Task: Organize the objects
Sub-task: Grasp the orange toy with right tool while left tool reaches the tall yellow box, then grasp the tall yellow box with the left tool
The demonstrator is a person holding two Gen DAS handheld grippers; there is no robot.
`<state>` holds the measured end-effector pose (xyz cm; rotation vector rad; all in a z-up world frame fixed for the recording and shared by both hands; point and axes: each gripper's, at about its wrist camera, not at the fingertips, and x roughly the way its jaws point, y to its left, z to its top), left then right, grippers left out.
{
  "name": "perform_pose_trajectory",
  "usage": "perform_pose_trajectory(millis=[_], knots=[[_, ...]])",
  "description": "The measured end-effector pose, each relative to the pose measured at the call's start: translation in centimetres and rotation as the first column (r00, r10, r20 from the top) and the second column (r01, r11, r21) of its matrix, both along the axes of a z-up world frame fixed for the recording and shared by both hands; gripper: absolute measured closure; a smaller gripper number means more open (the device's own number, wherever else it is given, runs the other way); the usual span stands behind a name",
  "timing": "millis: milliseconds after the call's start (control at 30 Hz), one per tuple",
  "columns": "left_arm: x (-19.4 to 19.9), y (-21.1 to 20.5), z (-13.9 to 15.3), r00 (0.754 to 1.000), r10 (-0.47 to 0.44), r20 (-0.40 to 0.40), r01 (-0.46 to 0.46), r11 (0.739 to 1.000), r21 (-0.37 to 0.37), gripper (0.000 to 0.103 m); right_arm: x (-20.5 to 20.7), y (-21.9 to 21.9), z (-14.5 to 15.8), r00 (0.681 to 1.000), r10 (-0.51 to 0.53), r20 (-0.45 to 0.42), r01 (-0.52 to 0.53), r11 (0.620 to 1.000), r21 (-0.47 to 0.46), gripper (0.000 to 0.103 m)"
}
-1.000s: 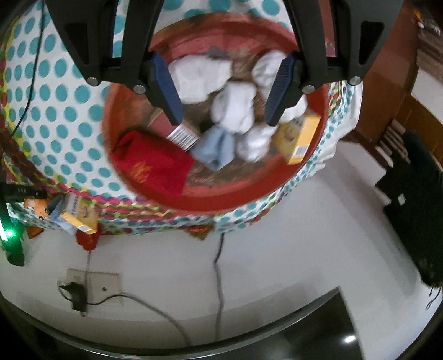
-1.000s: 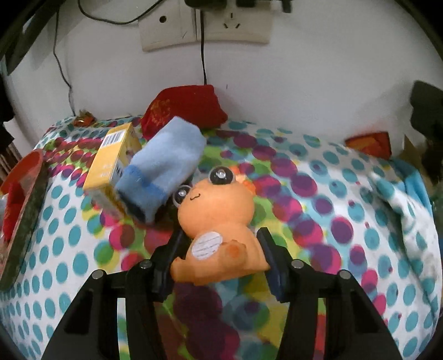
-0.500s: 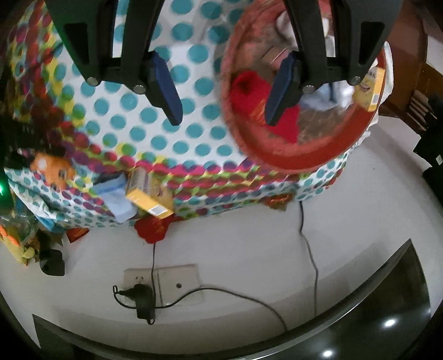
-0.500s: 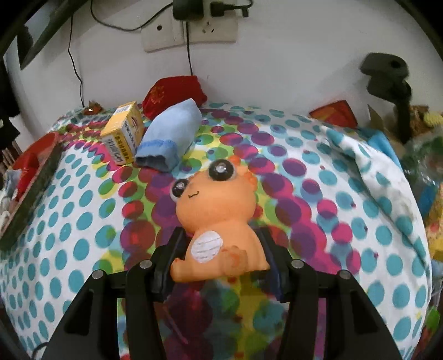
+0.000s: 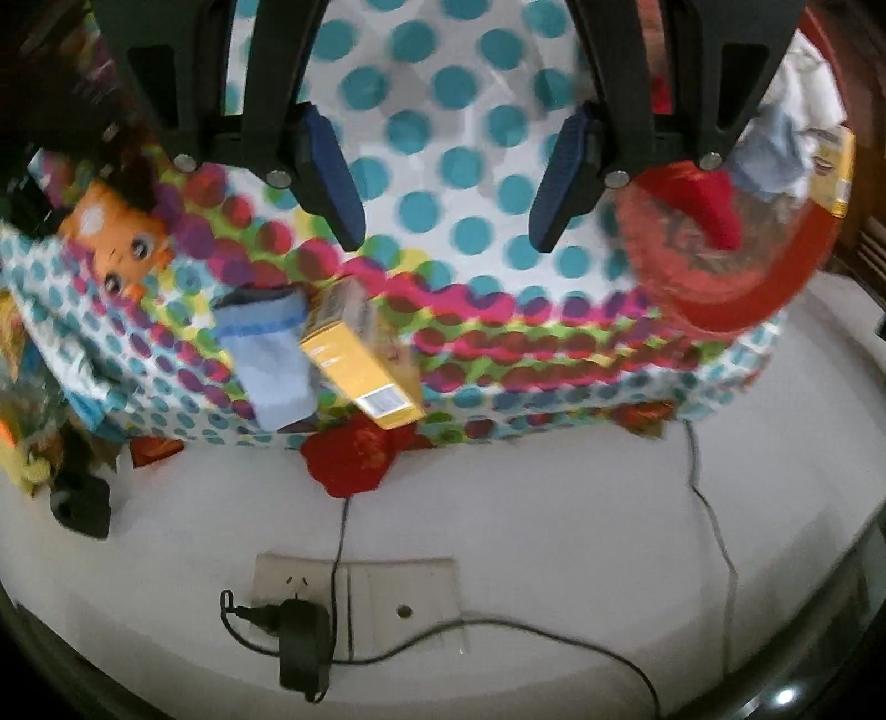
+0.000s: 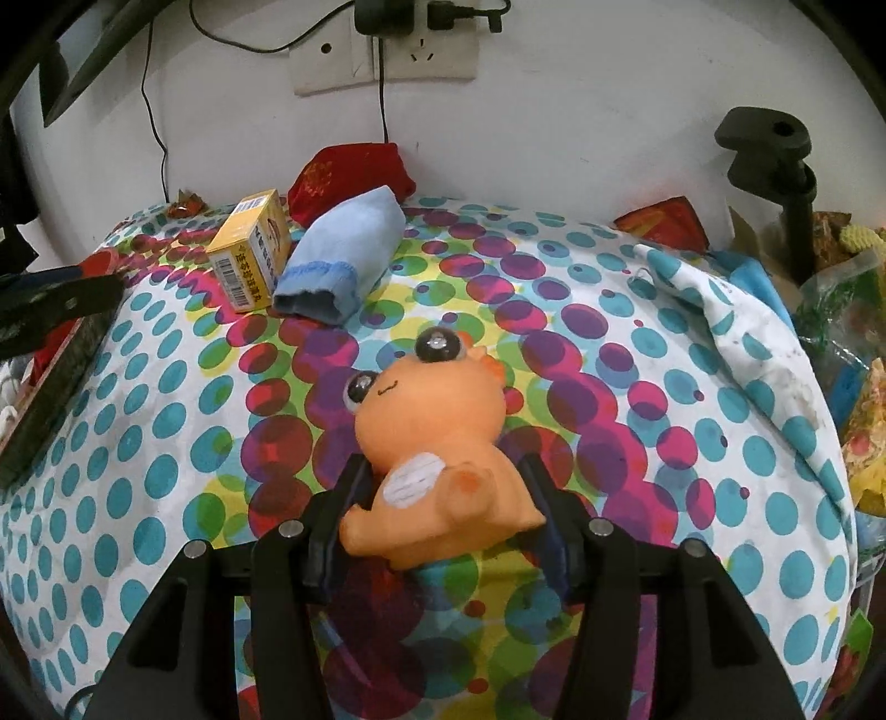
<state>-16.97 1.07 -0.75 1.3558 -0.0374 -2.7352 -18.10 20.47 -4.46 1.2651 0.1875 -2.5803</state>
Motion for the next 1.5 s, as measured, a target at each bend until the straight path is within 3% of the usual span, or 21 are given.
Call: perform_pose_trajectory(millis=[100, 367, 567, 1000, 1367, 1500], knots=[[-1.7, 0.8, 0.5, 1.0, 0.023, -0.013, -0.022, 0.999, 0.041, 0.04, 0.0, 0.0, 0.0, 1.0, 0.001, 0.001, -0.001, 1.0, -0.001, 0.048], [-6.7, 2.7, 0.5, 0.999, 0.049, 0.0, -0.049, 0.998, 0.035, 0.04, -0.1, 0.1, 0.0, 1.0, 0.001, 0.005, -0.001, 1.0, -0.026, 0.047], [-9.2, 2.5, -1.2, 0.993, 0.089, 0.077, -0.096, 0.991, 0.093, 0.04, -0.2, 0.1, 0.0, 1.0, 0.01, 0.009, -0.01, 0.999, -0.033, 0.043], [-10.1, 1.8, -4.4, 0.985, 0.148, 0.088, -0.147, 0.989, -0.012, 0.04, -0.4, -0.4, -0.1, 1.0, 0.009, 0.008, -0.009, 1.0, -0.015, 0.042], [-10.1, -0.1, -5.9, 0.99, 0.107, 0.095, -0.116, 0.989, 0.089, 0.04, -0.4, -0.5, -0.2, 1.0, 0.008, 0.006, -0.008, 1.0, -0.003, 0.042], [-9.8, -0.1, -5.8, 0.994, 0.085, 0.069, -0.091, 0.992, 0.083, 0.054, -0.4, -0.4, -0.3, 1.0, 0.008, 0.006, -0.008, 1.0, -0.003, 0.042]])
